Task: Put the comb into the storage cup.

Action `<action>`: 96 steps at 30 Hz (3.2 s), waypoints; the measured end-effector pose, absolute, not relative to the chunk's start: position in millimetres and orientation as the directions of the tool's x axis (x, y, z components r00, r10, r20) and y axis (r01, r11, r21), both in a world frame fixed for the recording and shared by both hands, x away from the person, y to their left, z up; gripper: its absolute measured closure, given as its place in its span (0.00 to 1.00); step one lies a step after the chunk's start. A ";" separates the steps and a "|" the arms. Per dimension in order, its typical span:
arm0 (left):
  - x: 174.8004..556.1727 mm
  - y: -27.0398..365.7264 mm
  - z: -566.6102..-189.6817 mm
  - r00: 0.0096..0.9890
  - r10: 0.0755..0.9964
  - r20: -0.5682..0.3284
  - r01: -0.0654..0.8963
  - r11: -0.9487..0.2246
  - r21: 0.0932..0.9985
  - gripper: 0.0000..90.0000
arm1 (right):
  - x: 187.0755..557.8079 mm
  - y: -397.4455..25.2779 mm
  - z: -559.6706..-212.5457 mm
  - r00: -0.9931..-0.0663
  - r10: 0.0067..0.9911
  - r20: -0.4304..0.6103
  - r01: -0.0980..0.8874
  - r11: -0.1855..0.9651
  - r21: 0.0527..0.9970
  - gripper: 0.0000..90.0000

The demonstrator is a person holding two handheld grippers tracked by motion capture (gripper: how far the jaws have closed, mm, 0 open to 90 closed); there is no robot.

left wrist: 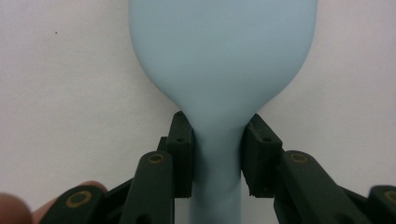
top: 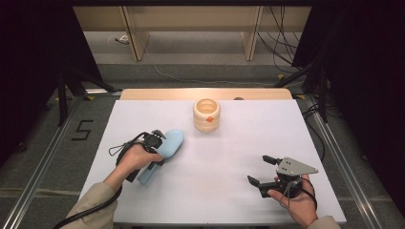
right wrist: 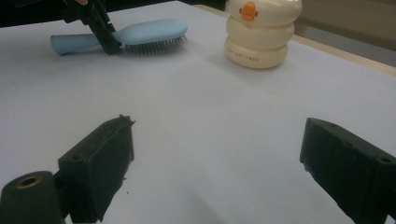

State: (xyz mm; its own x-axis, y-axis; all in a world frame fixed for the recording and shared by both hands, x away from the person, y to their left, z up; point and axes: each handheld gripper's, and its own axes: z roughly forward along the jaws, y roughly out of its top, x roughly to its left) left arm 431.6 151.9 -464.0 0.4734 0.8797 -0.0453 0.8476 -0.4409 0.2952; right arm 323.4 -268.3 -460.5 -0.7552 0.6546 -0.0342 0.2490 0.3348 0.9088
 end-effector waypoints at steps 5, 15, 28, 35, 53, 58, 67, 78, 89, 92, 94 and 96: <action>431.0 152.6 -464.2 0.469 0.881 -0.055 0.850 -0.434 0.298 0.76 | 323.5 -268.2 -460.6 -0.756 0.654 -0.035 0.249 0.336 0.909 0.12; 431.3 153.8 -464.0 0.454 0.888 -0.077 0.861 -0.415 0.294 0.77 | 323.5 -268.2 -460.7 -0.756 0.654 -0.035 0.249 0.336 0.908 0.12; 428.7 156.5 -465.3 0.444 0.892 -0.089 0.856 -0.393 0.337 0.77 | 323.6 -268.0 -460.8 -0.756 0.654 -0.035 0.249 0.337 0.908 0.12; 426.9 157.5 -461.9 0.444 0.892 -0.089 0.845 -0.384 0.371 0.77 | 323.5 -268.2 -460.8 -0.755 0.655 -0.034 0.251 0.336 0.908 0.12; 416.4 160.8 -447.6 0.419 0.903 -0.096 0.780 -0.303 0.548 0.77 | 323.6 -268.1 -460.9 -0.755 0.655 -0.034 0.251 0.337 0.908 0.12; 414.1 162.0 -444.2 0.412 0.906 -0.100 0.760 -0.280 0.586 0.77 | 323.6 -267.9 -460.9 -0.755 0.654 -0.036 0.249 0.338 0.908 0.12; 409.4 162.8 -444.3 0.407 0.908 -0.099 0.733 -0.260 0.629 0.77 | 323.1 -267.1 -460.8 -0.757 0.653 -0.035 0.248 0.337 0.908 0.12; 405.8 161.1 -441.6 0.414 0.905 -0.104 0.708 -0.248 0.661 0.77 | 322.8 -265.4 -460.6 -0.759 0.650 -0.038 0.244 0.338 0.909 0.12; 403.2 160.2 -435.0 0.412 0.905 -0.108 0.669 -0.220 0.710 0.77 | 322.3 -260.3 -460.0 -0.758 0.651 -0.038 0.244 0.336 0.910 0.12; 402.1 159.0 -433.6 0.411 0.905 -0.111 0.658 -0.210 0.723 0.77 | 321.9 -257.5 -459.2 -0.761 0.648 -0.039 0.239 0.336 0.911 0.12; 401.4 158.0 -432.4 0.413 0.904 -0.109 0.653 -0.211 0.727 0.77 | 321.9 -255.4 -458.9 -0.761 0.647 -0.036 0.237 0.330 0.914 0.12; 400.6 156.6 -431.4 0.415 0.903 -0.110 0.645 -0.206 0.736 0.77 | 321.9 -252.7 -458.5 -0.763 0.645 -0.034 0.237 0.329 0.914 0.12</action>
